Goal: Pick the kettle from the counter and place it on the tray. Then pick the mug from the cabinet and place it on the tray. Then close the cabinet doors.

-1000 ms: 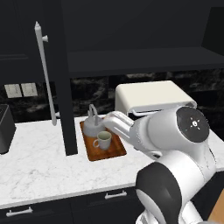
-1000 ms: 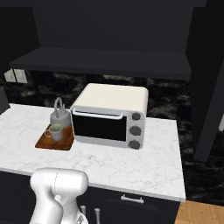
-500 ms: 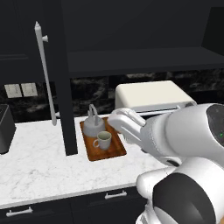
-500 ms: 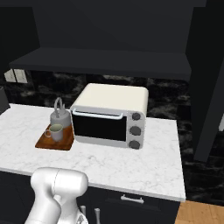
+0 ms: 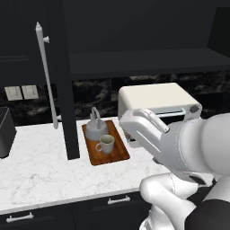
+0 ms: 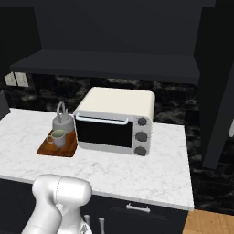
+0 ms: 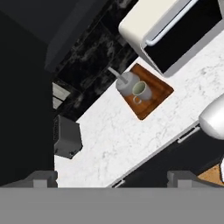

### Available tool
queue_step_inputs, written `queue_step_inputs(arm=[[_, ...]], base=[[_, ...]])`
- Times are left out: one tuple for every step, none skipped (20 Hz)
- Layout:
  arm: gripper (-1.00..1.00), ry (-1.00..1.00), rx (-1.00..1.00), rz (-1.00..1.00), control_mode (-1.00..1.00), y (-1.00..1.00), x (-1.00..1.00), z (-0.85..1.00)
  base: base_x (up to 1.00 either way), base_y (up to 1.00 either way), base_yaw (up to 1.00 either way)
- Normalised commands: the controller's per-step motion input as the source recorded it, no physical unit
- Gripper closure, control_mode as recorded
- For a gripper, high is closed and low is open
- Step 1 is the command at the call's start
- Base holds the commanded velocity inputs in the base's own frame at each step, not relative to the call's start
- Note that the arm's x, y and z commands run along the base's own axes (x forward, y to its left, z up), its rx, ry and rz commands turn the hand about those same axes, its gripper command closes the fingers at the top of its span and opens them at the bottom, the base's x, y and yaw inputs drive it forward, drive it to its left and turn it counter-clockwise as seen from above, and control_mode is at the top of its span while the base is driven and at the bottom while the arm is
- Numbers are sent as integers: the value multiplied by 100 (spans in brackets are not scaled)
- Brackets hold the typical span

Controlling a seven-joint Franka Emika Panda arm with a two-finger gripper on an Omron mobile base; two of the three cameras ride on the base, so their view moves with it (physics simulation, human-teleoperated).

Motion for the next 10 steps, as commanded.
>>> queue_step_inputs(arm=[[-100,-11,18,0,-100,20,-31,19],[-100,-10,20,0,-100,24,-30,20],[-100,-6,21,0,-100,34,-25,20],[-100,-5,19,0,-100,40,-18,25],[-100,-8,19,0,-100,40,-19,29],[-100,-7,18,0,-100,45,-22,30],[-100,-2,17,0,-100,48,-18,32],[-100,0,19,0,-100,41,-20,30],[-100,0,19,0,-100,39,-24,25],[-100,0,19,0,-100,41,-19,19]], base=[[0,0,0],[0,0,0],[0,0,0],[0,0,0],[0,0,0],[0,0,0],[0,0,0],[0,0,0],[0,0,0],[0,0,0]])
